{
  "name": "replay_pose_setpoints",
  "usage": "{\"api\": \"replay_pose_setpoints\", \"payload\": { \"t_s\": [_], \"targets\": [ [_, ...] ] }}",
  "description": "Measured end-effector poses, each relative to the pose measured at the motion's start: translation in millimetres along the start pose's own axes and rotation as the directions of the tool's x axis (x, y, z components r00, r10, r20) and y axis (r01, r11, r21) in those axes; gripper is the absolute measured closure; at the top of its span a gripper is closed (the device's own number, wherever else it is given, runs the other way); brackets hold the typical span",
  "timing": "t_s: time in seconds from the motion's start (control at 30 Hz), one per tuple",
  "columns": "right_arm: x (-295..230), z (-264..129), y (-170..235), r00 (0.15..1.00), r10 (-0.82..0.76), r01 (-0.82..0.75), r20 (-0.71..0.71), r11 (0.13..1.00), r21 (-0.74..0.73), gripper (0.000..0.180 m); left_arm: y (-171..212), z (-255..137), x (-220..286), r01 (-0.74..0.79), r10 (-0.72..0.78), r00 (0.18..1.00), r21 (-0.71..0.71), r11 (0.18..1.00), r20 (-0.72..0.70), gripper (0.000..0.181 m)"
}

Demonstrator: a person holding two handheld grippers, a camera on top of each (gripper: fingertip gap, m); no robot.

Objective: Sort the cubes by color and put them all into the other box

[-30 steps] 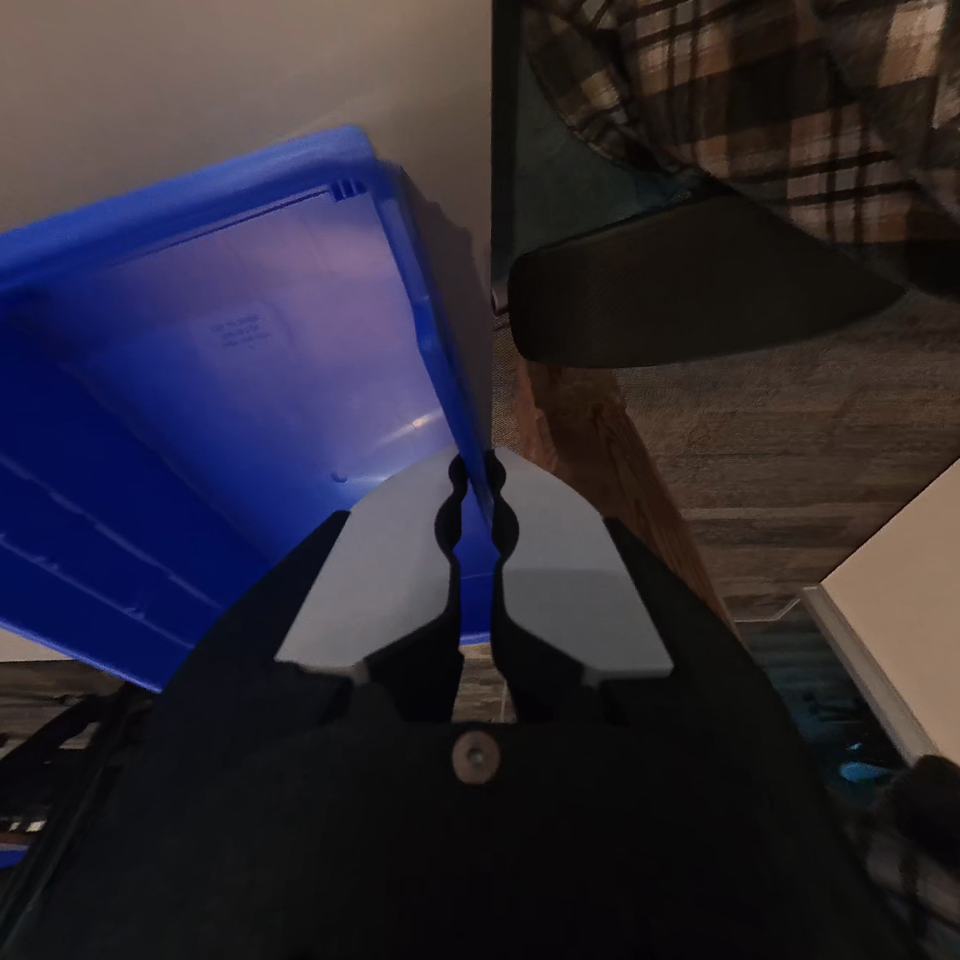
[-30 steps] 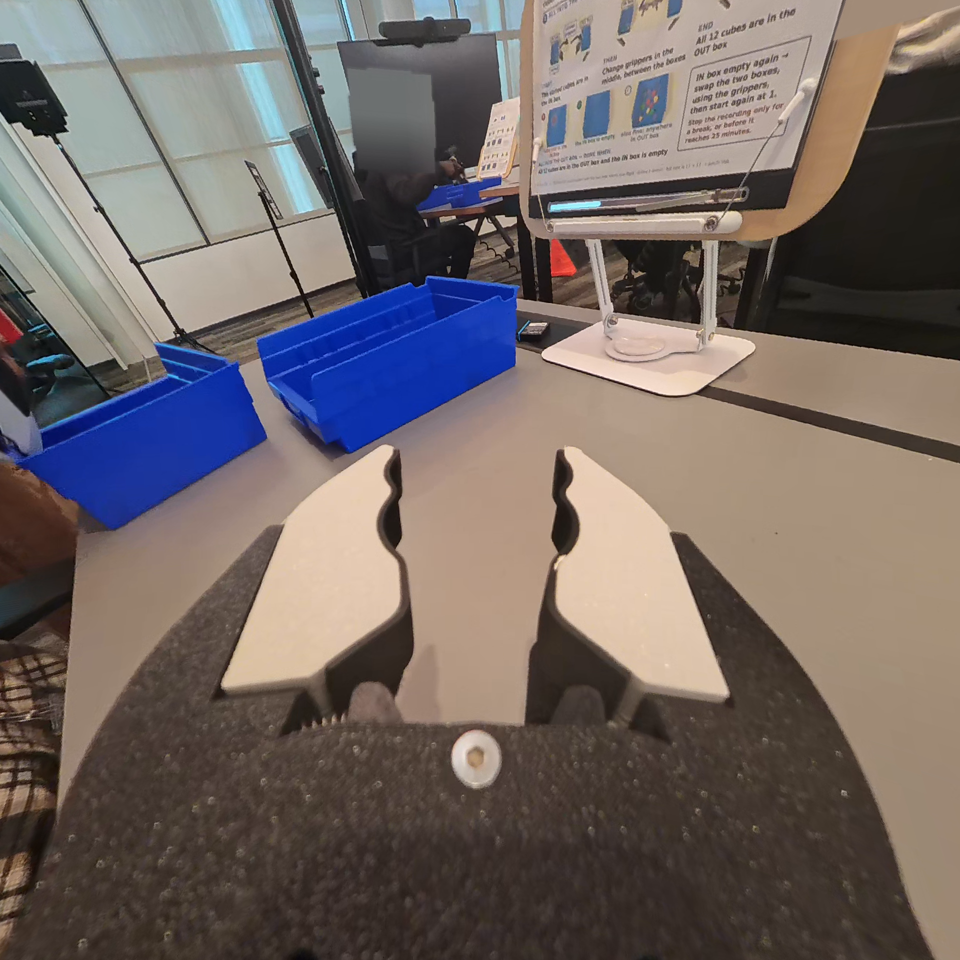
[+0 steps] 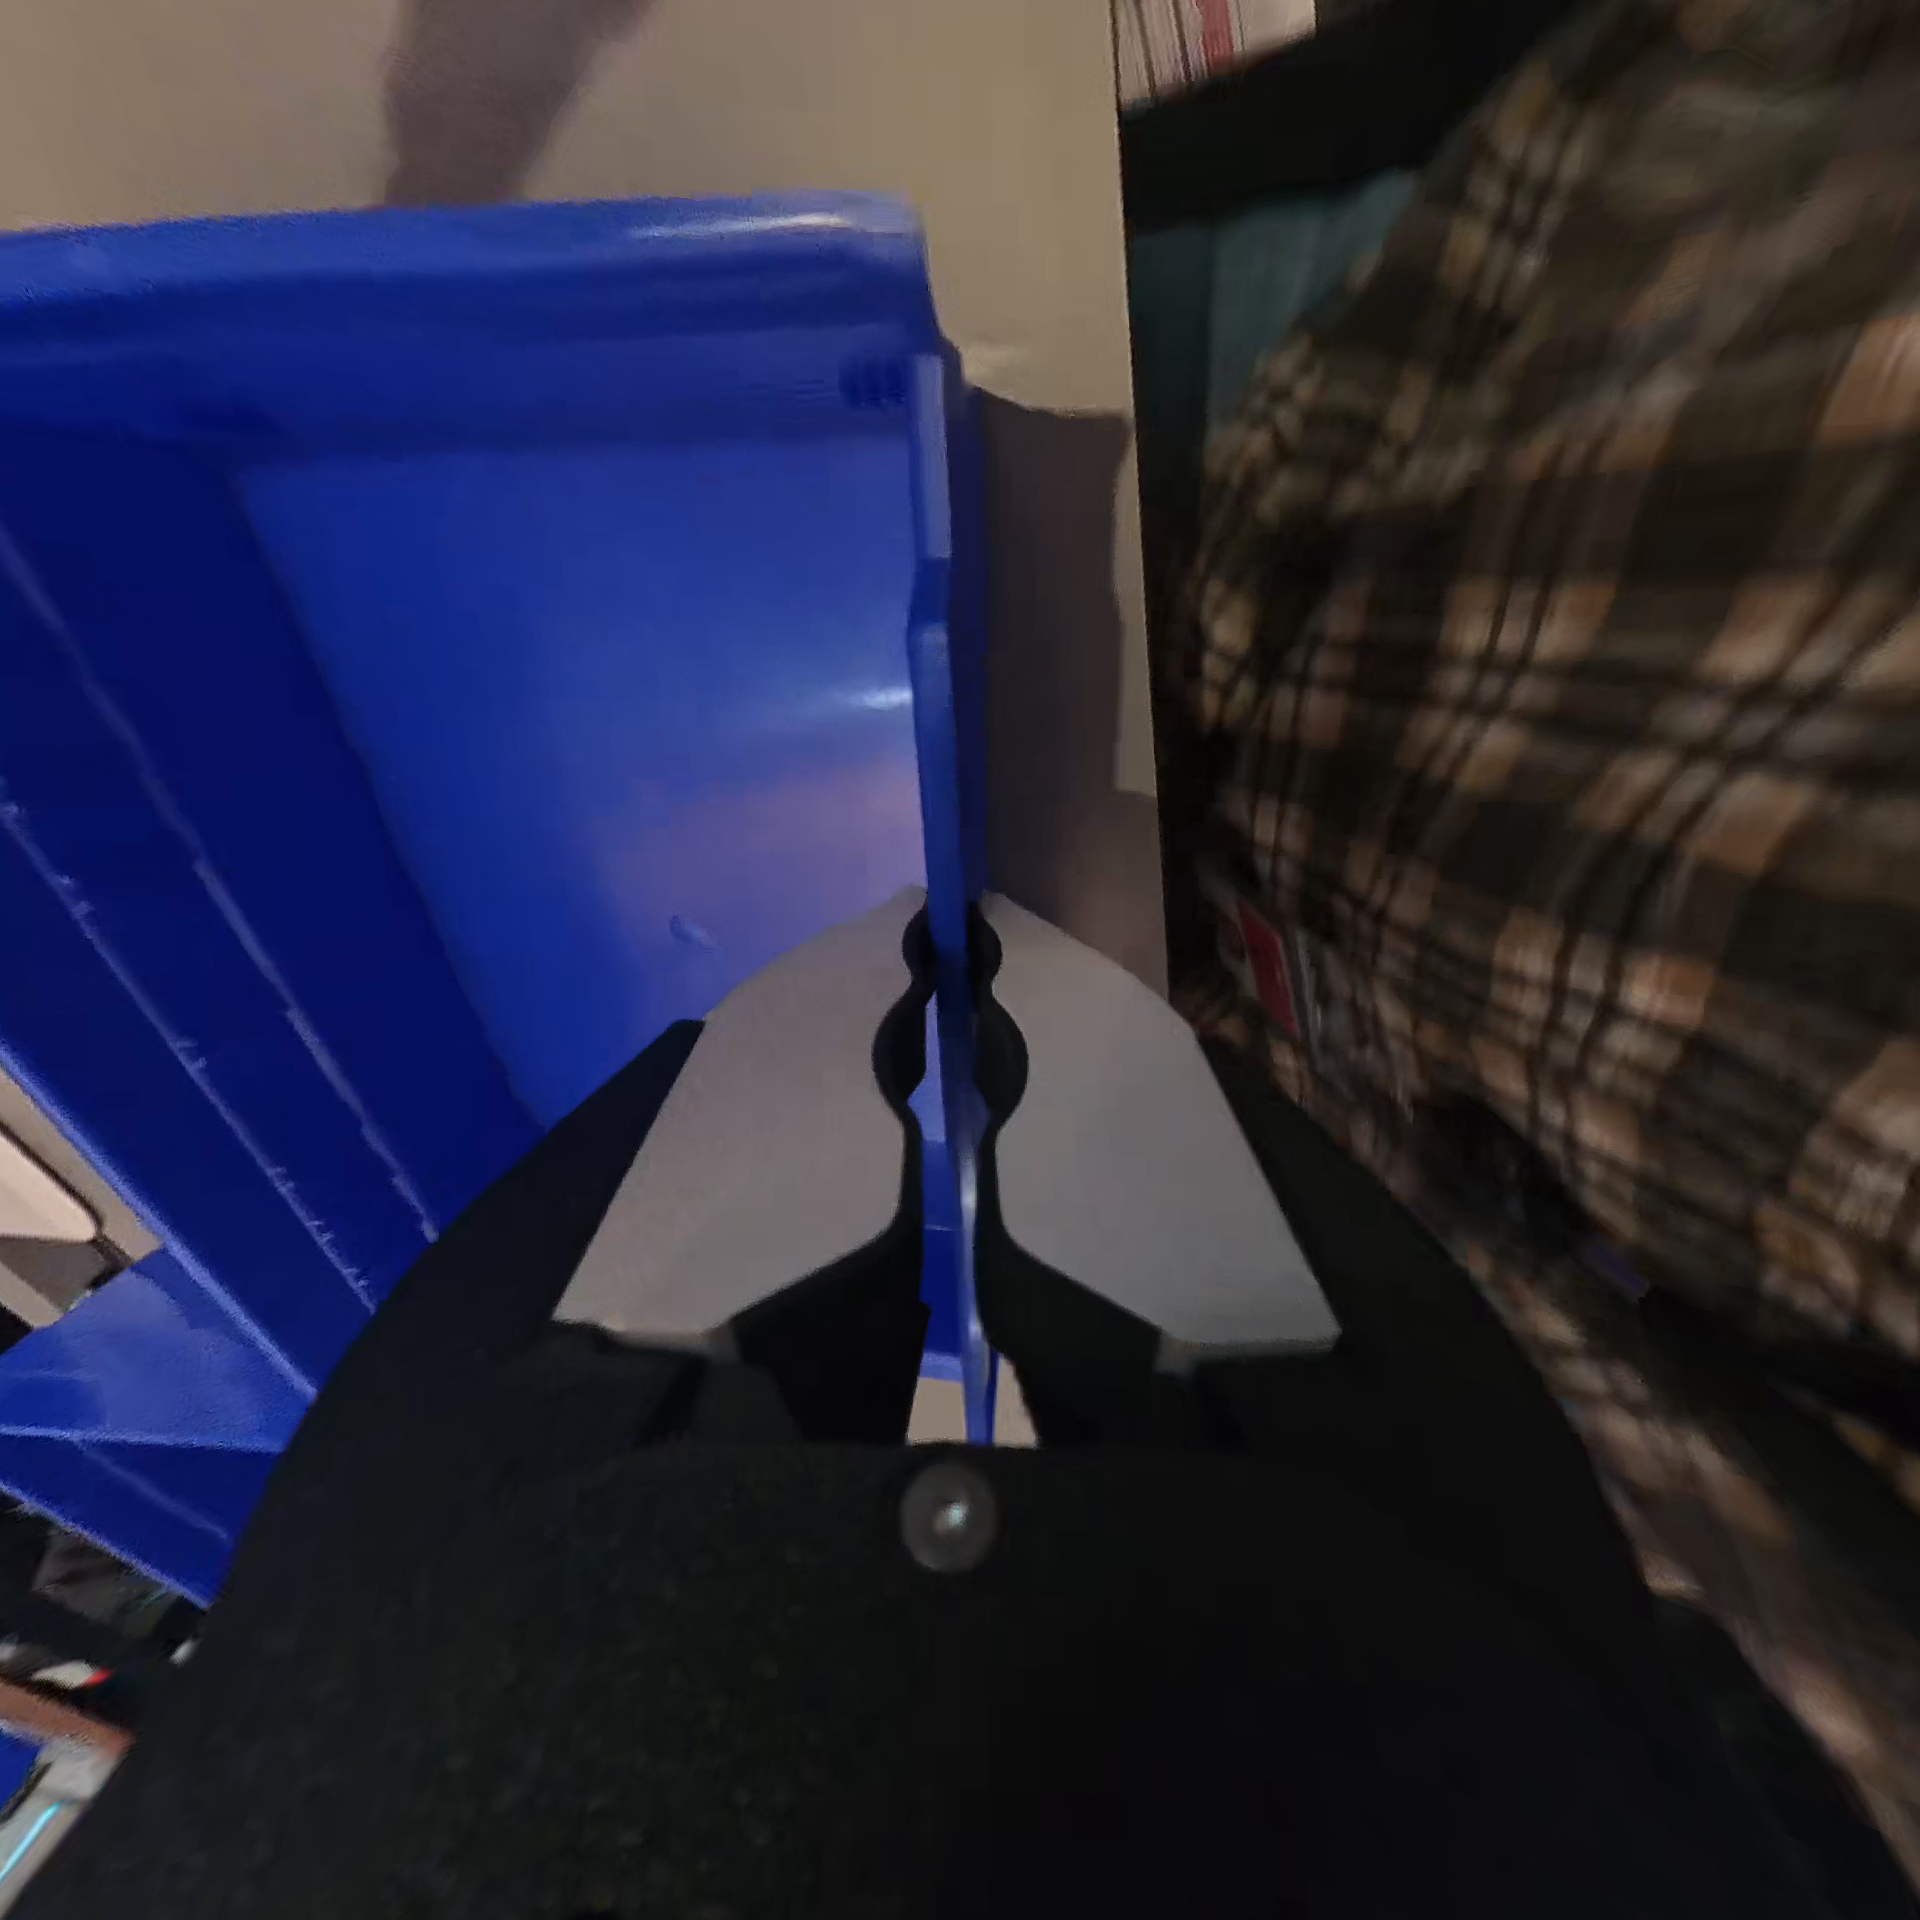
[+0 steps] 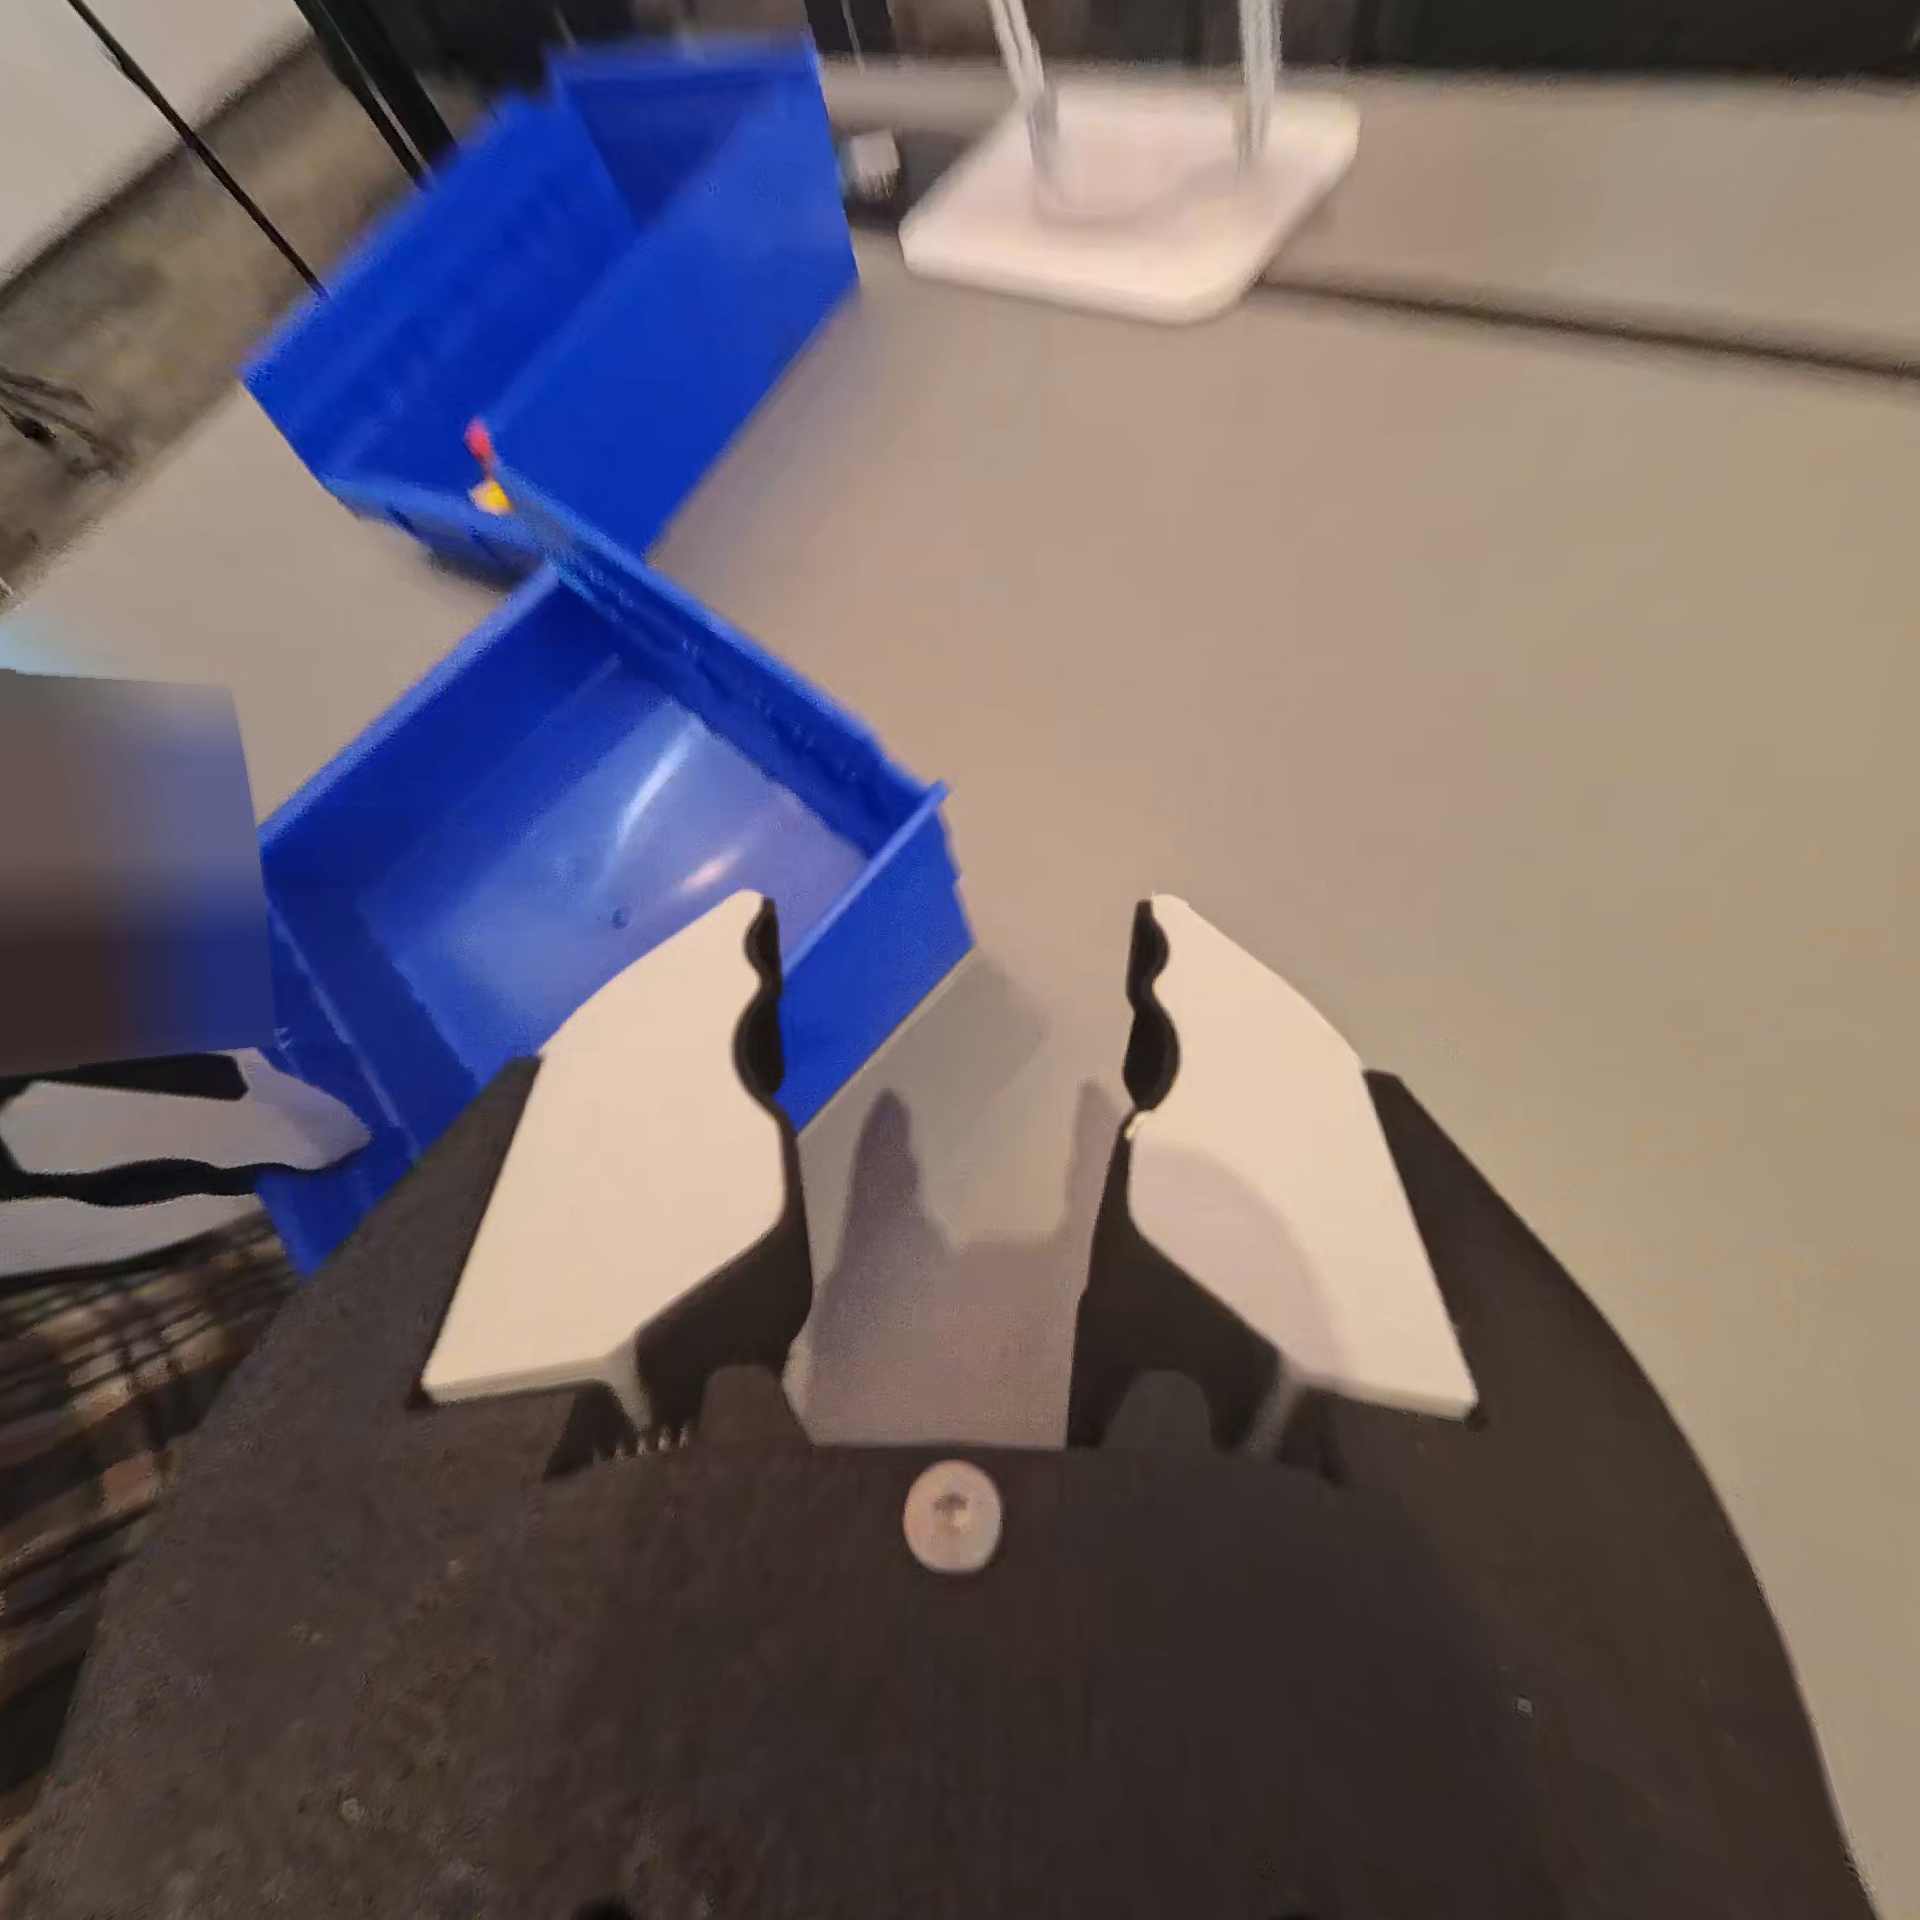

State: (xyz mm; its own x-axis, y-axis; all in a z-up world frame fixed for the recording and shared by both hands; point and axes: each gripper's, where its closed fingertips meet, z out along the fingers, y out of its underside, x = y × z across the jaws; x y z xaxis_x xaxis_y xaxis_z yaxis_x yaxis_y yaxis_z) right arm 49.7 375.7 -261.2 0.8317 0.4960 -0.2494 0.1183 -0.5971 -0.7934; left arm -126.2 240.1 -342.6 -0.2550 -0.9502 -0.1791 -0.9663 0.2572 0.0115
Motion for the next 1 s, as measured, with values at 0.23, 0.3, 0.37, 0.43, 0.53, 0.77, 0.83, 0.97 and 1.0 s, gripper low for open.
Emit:
{"api": "replay_pose_setpoints", "payload": {
  "t_s": [0.23, 0.3, 0.37, 0.43, 0.53, 0.77, 0.83, 0.97, 1.0],
  "targets": [
    [-18, 13, 52, 0.988, 0.152, -0.155, -0.039, 0.910, -0.384, 0.110, -62, -27, -31, 0.144, -0.184, 0.977, 0.304, 0.942, 0.105, 0.154],
    [-19, 16, 66, 0.983, 0.169, -0.180, -0.066, 0.859, -0.479, 0.112, -56, -44, -33, 0.203, -0.250, 0.966, 0.407, 0.891, 0.065, 0.135],
    [-19, 20, 76, 0.982, 0.160, -0.188, -0.099, 0.809, -0.557, 0.118, -41, -60, -33, 0.274, -0.307, 0.951, 0.504, 0.819, -0.018, 0.122],
    [-17, 25, 86, 0.982, 0.138, -0.188, -0.128, 0.756, -0.627, 0.129, -20, -76, -35, 0.345, -0.360, 0.928, 0.601, 0.721, -0.101, 0.119],
    [-3, 28, 95, 0.983, 0.057, -0.165, -0.172, 0.682, -0.713, 0.165, 27, -92, -43, 0.424, -0.432, 0.884, 0.700, 0.574, -0.182, 0.120],
    [59, 20, 79, 0.970, 0.017, -0.209, -0.244, 0.577, -0.790, 0.173, 139, -98, -73, 0.490, -0.569, 0.780, 0.819, 0.298, -0.259, 0.138],
    [86, 18, 71, 0.967, 0.002, -0.214, -0.255, 0.553, -0.805, 0.174, 163, -96, -83, 0.499, -0.593, 0.753, 0.835, 0.230, -0.286, 0.141],
    [143, 12, 58, 0.963, -0.108, -0.168, -0.247, 0.475, -0.864, 0.173, 182, -101, -92, 0.506, -0.542, 0.751, 0.856, 0.104, -0.378, 0.151],
    [156, 12, 54, 0.963, -0.139, -0.144, -0.230, 0.453, -0.880, 0.172, 186, -101, -94, 0.511, -0.539, 0.749, 0.854, 0.098, -0.386, 0.151]
  ]
}}
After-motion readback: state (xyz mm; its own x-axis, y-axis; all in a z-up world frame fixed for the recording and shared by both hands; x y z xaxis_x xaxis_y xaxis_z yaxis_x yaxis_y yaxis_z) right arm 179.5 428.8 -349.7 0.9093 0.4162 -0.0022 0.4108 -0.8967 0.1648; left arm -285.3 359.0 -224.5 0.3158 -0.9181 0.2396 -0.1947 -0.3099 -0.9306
